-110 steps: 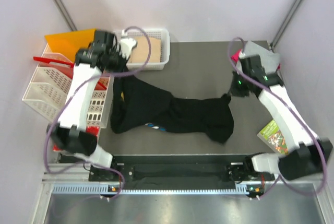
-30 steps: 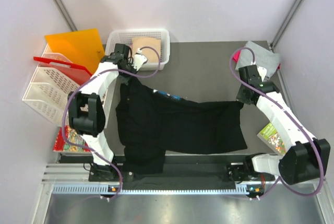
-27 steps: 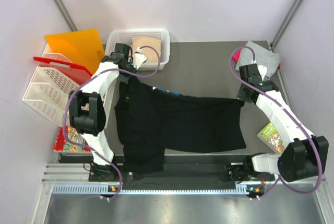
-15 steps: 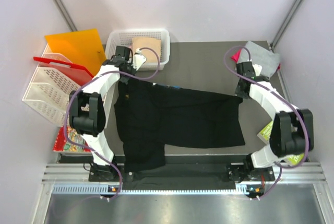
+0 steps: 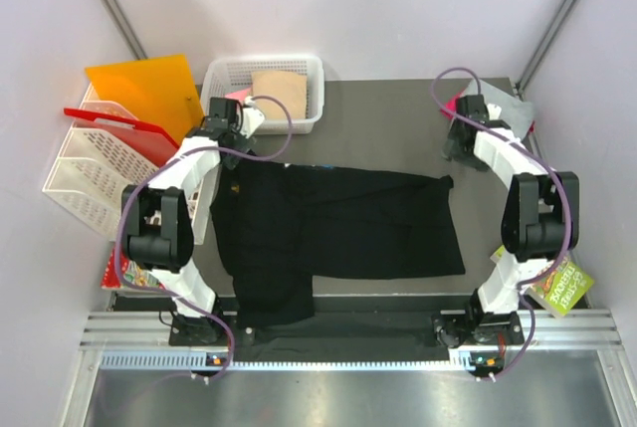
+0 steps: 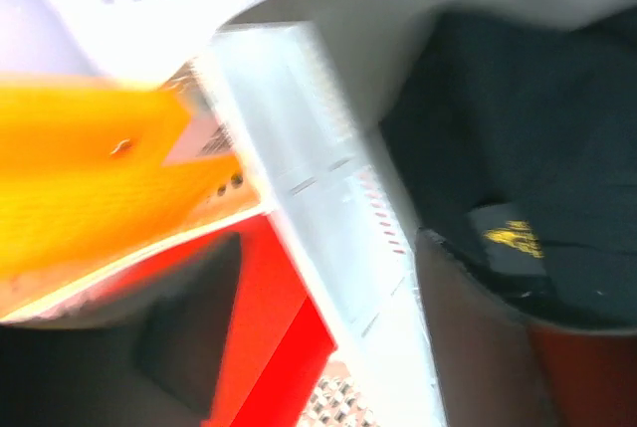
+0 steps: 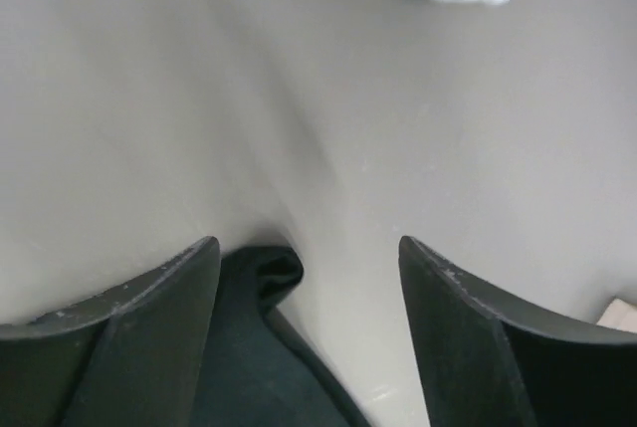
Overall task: Fold and stack the t-shirts
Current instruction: Flatten out the tshirt
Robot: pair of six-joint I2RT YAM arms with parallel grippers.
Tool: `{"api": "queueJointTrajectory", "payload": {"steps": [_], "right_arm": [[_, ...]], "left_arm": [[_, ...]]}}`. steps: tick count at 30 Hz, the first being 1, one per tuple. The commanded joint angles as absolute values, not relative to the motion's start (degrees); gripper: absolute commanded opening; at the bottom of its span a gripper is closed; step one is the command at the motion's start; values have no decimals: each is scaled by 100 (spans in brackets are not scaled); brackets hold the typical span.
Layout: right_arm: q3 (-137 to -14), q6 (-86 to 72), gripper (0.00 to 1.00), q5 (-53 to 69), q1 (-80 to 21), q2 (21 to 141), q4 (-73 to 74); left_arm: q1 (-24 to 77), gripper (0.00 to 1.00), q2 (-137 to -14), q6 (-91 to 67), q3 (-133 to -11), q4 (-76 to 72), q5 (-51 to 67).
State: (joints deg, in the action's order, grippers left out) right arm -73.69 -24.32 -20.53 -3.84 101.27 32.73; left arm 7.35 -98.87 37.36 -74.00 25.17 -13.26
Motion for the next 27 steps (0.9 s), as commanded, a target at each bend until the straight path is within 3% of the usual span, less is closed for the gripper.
{"api": "queueJointTrajectory", "payload": {"steps": [1, 6, 11, 17, 27], "right_arm": [[-7875, -2355, 73, -2382, -343, 9661, 3568], [-7323, -2408, 67, -1909, -474, 8790, 3839], [-6663, -2478, 64, -1310, -686, 8095, 4464], [-5854, -2549, 61, -765, -694, 7656, 4623], [-5766, -2522, 59, -554, -738, 7752, 4711]], "left_arm": [[501, 99, -9739, 3384, -7988, 2362, -1855], [527, 99, -9301, 3235, -8393, 3205, -1312], [824, 99, -8536, 3515, -8220, 5172, 376], [1063, 99, -7946, 3332, -6788, 5625, 440], [1055, 95, -8252, 2558, -6012, 5642, 308]]}}
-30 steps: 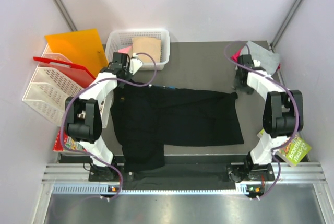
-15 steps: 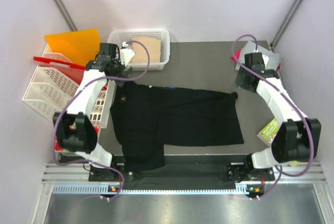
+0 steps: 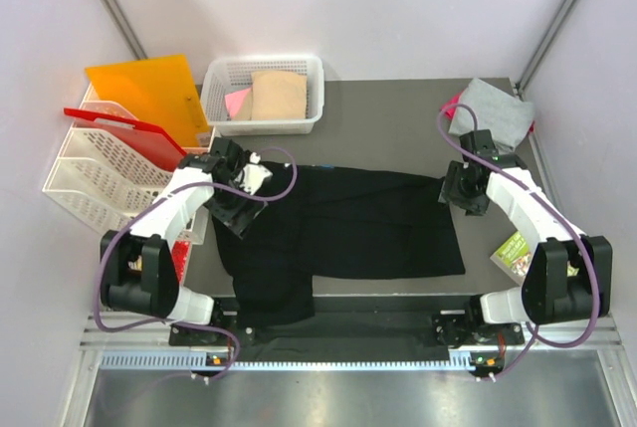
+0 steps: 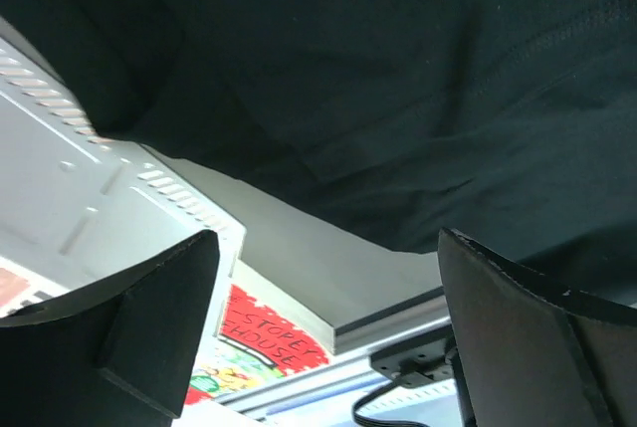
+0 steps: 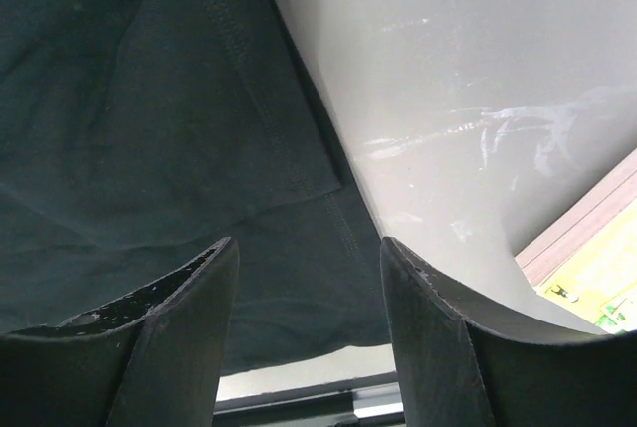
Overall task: Fold and stack the t-shirts
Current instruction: Flatten out the tshirt
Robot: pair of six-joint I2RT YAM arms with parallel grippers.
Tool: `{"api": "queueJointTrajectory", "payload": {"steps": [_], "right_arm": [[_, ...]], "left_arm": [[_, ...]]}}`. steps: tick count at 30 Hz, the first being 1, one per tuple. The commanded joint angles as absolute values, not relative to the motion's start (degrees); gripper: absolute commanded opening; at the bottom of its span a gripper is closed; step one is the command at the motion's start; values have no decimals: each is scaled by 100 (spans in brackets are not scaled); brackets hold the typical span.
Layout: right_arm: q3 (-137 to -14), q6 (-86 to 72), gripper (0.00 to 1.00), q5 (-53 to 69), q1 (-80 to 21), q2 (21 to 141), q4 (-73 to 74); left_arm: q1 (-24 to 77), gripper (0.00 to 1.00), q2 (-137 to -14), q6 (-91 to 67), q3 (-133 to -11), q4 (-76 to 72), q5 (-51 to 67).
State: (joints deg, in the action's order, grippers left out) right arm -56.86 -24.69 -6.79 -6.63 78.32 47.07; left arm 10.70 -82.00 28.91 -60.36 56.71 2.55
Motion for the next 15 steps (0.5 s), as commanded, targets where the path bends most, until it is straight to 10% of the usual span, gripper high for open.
{"api": "queueJointTrajectory", "payload": {"steps": [1, 15], "right_arm": [[-5766, -2531, 59, -545, -738, 7761, 4694], [-5959, -2575, 54, -554, -738, 8016, 4702]], "left_arm": [[1055, 93, -8383, 2505, -6055, 5703, 334], [1011, 70, -9360, 2224, -5932, 5590, 431]]}}
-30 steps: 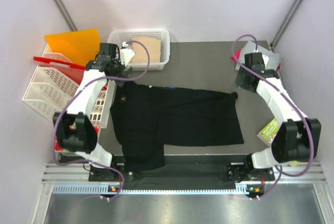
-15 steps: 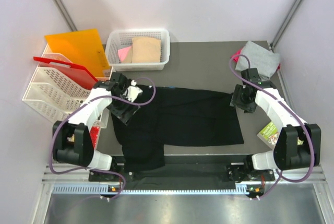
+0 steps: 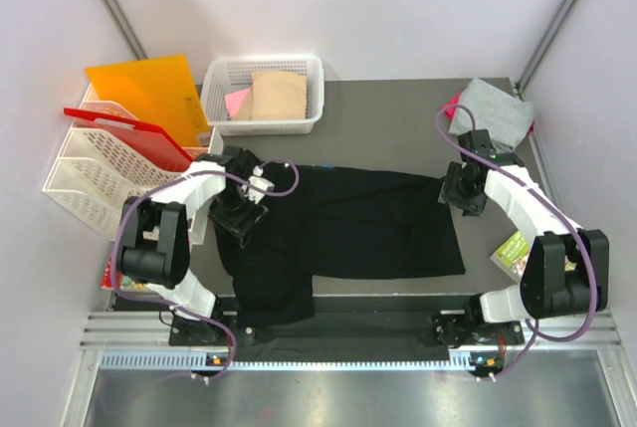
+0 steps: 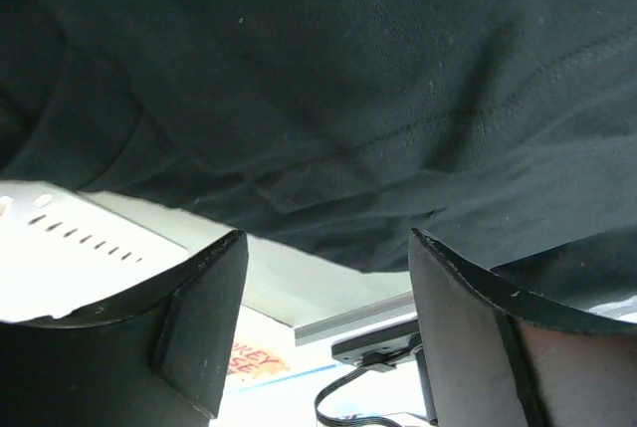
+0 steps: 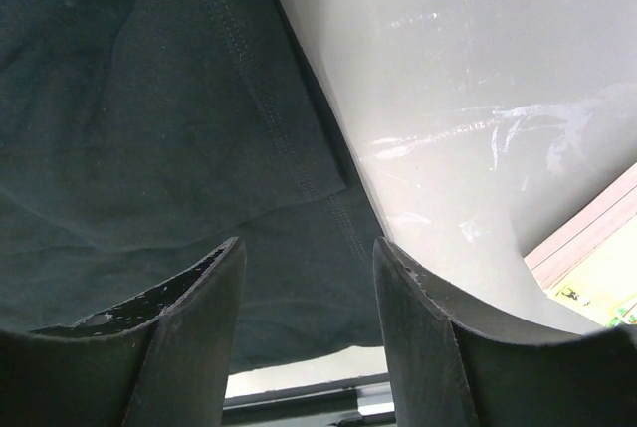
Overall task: Fold and stack the t-shirts
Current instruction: Flatten out the tshirt
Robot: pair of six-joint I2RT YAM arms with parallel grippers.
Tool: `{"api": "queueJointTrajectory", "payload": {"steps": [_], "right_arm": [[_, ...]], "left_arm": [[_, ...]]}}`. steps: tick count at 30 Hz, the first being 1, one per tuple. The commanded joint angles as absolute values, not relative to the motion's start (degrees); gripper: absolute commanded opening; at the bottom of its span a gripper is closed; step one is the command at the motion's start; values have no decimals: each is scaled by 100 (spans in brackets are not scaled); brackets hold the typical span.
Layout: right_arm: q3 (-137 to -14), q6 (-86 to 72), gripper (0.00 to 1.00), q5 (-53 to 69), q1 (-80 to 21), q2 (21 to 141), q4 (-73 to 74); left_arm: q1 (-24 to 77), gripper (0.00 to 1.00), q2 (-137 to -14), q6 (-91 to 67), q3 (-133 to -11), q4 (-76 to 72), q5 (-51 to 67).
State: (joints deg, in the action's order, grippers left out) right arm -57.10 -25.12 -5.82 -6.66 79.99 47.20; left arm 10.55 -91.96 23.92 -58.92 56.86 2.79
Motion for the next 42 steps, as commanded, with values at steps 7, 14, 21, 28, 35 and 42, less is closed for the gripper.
{"api": "queueJointTrajectory", "payload": {"steps": [7, 14, 21, 28, 35, 42], "right_arm": [[-5977, -2602, 53, -536, -747, 8121, 4676], [-5994, -2602, 51, -519, -756, 8226, 4632], [-6029, -2610, 50, -466, -773, 8454, 4509], [-5916, -2628, 49, -316, -817, 8815, 4281], [-5722, -2488, 51, -465, -817, 9131, 4026], [-5792, -2391, 51, -624, -809, 9606, 3815]], "left_arm": [[888, 68, -9860, 2206, -6073, 5406, 519], [756, 65, -10177, 2259, -6152, 5256, 536], [694, 56, -10327, 2233, -6372, 5221, 562], [686, 25, -10617, 2180, -6609, 5282, 712], [686, 0, -10600, 2153, -6785, 5396, 712], [686, 0, -10512, 2162, -6890, 5502, 677]]}}
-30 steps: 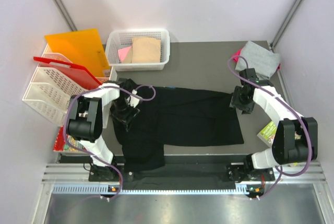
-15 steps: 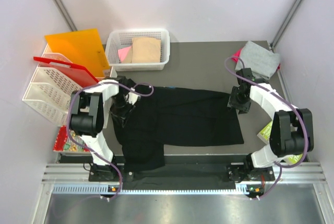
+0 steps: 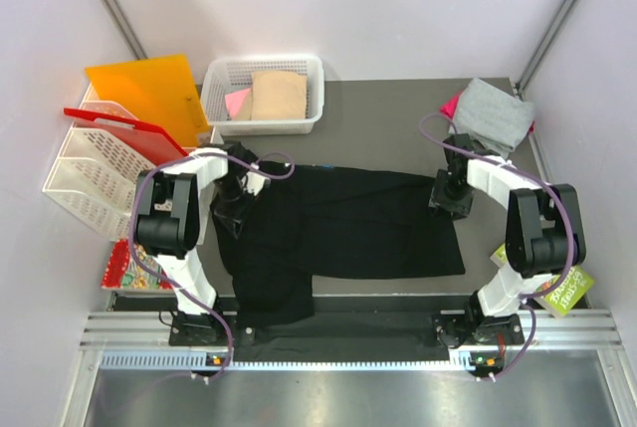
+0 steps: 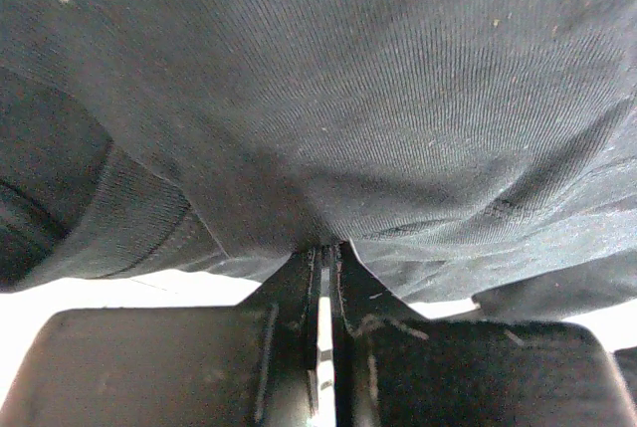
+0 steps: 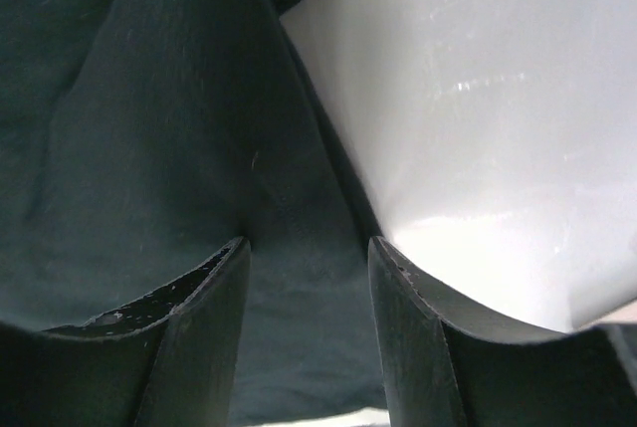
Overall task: Fold and stack the t-shirts
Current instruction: Flatten out the tshirt
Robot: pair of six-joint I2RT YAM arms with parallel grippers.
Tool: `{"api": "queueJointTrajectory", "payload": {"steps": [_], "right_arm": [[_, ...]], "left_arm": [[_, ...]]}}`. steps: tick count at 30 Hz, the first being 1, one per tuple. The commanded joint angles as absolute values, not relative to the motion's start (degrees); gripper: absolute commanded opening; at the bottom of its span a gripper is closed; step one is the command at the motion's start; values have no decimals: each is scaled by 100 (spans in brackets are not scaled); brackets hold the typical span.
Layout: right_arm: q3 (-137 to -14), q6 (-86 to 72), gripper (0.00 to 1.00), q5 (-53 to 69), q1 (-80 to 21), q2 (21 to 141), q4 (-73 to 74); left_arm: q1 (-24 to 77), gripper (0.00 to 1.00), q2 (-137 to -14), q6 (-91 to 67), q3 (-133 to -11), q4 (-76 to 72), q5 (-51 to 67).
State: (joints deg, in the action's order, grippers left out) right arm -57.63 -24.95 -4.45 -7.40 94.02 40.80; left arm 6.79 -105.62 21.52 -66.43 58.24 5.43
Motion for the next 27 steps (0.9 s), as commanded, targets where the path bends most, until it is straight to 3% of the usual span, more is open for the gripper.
{"api": "queueJointTrajectory", "payload": {"steps": [1, 6, 9, 10, 13, 16, 17, 20, 27], "right_arm": [[-5801, -2382, 51, -685, -809, 9650, 3762], [-5845, -2399, 50, -695, -809, 9817, 3771], [-5862, -2426, 41, -677, -809, 9800, 3762], [-5888, -2434, 31, -677, -817, 9800, 3762], [-5959, -2426, 14, -703, -817, 9800, 3832], [-6029, -2408, 8, -747, -809, 9774, 3911], [-6047, -2408, 8, -756, -817, 9756, 4016], [-6161, -2373, 33, -738, -809, 9730, 4183], [-6223, -2364, 41, -809, -809, 9510, 4473]], "left_arm": [[686, 0, -10503, 2162, -6908, 5511, 677], [686, 0, -10406, 2153, -6970, 5581, 685], [686, 0, -10397, 2153, -7014, 5590, 677], [686, 0, -10406, 2153, -7022, 5590, 677], [685, 0, -10406, 2153, -7040, 5590, 650], [686, 0, -10406, 2162, -7058, 5616, 659], [686, 0, -10415, 2180, -7066, 5625, 650], [686, 0, -10424, 2206, -7101, 5642, 659], [686, 0, -10503, 2224, -7198, 5651, 677]]}}
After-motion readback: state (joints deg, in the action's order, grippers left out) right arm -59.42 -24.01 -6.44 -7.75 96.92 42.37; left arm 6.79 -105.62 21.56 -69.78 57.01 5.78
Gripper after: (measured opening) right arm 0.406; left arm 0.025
